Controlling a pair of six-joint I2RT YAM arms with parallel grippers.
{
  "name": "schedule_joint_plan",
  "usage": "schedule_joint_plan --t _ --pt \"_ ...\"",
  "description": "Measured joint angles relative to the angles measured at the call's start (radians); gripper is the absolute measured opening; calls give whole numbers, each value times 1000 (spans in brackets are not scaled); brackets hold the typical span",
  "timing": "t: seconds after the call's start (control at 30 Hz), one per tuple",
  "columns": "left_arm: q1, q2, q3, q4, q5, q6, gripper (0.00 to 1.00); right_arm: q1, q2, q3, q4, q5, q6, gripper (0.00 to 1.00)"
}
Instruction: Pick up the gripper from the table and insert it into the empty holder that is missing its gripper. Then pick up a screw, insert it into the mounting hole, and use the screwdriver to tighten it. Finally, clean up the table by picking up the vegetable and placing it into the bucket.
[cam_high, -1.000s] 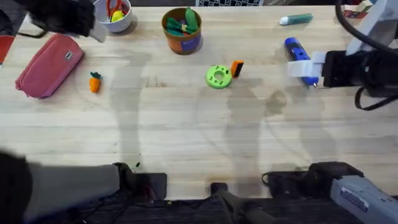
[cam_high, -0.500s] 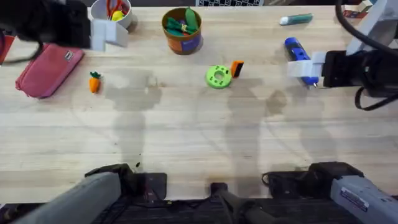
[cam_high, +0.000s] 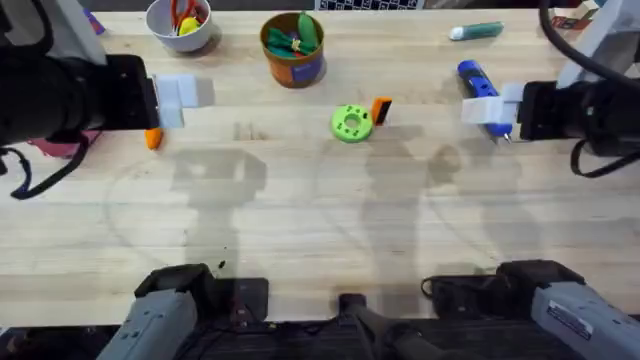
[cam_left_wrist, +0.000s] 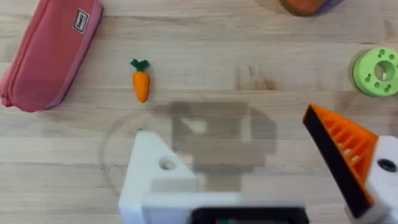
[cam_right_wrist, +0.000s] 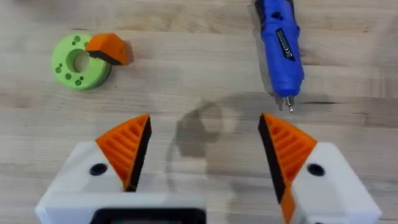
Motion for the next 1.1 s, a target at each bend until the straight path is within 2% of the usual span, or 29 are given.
schedule_joint_plan --t 0.27,0.57,0.63,0.87,0.93,1.1 --pt "0 6 -1 -46 0 -9 999 0 0 0 0 0 0 993" --pt "0 6 -2 -269 0 -11 999 0 0 0 0 0 0 993" --pt "0 6 -2 -285 0 -11 999 0 0 0 0 0 0 993" --pt "0 5 -4 -173 0 -11 999 0 0 0 0 0 0 994" --pt "0 -6 -19 -111 0 -11 999 0 0 0 0 0 0 993" --pt "-11 -107 -150 99 15 -11 999 0 0 0 0 0 0 993"
